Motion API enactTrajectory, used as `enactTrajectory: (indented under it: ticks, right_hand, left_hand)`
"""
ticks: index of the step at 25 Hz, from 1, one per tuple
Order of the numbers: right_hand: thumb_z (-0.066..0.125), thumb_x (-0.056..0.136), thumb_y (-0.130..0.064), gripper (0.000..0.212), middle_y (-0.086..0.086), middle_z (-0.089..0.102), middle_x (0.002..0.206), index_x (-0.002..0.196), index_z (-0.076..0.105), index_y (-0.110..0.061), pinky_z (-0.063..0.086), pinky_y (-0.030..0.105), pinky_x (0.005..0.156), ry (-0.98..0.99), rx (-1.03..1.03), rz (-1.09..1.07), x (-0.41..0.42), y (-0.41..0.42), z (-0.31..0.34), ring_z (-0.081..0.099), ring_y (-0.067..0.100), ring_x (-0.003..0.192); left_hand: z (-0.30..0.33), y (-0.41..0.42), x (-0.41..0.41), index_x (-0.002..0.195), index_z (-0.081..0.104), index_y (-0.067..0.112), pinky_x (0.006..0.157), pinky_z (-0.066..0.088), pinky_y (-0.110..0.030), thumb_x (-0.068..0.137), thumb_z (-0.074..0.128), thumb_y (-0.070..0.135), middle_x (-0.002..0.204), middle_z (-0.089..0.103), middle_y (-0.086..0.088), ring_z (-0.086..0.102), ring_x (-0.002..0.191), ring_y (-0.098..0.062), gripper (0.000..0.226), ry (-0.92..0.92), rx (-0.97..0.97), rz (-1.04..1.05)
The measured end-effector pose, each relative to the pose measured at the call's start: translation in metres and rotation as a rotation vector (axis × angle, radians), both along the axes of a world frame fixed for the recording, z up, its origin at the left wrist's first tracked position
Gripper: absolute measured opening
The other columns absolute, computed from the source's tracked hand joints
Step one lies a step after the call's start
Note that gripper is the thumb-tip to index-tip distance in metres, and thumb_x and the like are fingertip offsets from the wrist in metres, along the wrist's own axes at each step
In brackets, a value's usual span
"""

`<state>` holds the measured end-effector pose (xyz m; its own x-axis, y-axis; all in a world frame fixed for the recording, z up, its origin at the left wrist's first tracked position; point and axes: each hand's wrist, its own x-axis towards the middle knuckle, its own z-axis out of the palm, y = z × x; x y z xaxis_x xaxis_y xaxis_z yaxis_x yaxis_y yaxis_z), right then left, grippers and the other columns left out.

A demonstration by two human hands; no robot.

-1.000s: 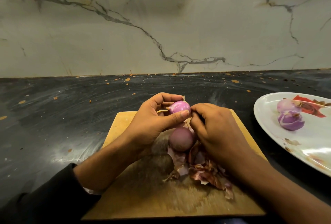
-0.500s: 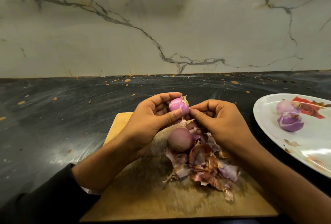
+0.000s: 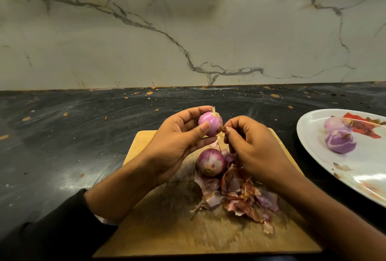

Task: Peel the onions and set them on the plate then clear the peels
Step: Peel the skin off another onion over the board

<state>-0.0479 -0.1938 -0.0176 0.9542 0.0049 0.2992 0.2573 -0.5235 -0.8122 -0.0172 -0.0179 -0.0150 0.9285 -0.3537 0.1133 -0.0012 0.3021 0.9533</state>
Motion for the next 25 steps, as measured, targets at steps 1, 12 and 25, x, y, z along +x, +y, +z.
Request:
enactTrajectory:
  ticks: [1,12,25]
  right_hand:
    - [0.050,0.103,-0.021,0.014,-0.003,0.065,0.079,0.096,0.062,-0.020,0.047,0.019,0.057,0.000,-0.034,-0.024,0.0012,-0.0013,-0.0011,0.056,0.004,0.065]
    - [0.077,0.085,-0.022,0.011,-0.010,0.073,0.083,0.096,0.073,-0.024,0.054,0.015,0.070,-0.086,0.011,0.009,-0.0038,-0.0029,0.0032,0.068,0.000,0.081]
    - [0.072,0.089,-0.012,0.005,0.004,0.077,0.078,0.090,0.077,-0.010,0.063,0.035,0.067,-0.108,0.305,0.038,-0.0044,-0.0031,0.0037,0.076,0.017,0.074]
  left_hand:
    - [0.0000,0.0000,-0.0001,0.123,0.062,0.011,0.085,0.060,-0.030,0.080,0.061,0.008,0.118,0.072,-0.010,0.071,0.103,-0.021,0.044,0.001,-0.004,-0.002]
    - [-0.0021,0.0024,0.0043,0.134,0.055,0.011,0.093,0.056,-0.030,0.070,0.069,0.006,0.121,0.069,-0.016,0.068,0.109,-0.025,0.066,-0.052,-0.017,0.089]
    - [-0.0002,0.0024,-0.0029,0.111,0.066,0.009,0.084,0.060,-0.030,0.066,0.075,-0.001,0.111,0.073,-0.009,0.072,0.100,-0.023,0.047,-0.145,0.099,0.051]
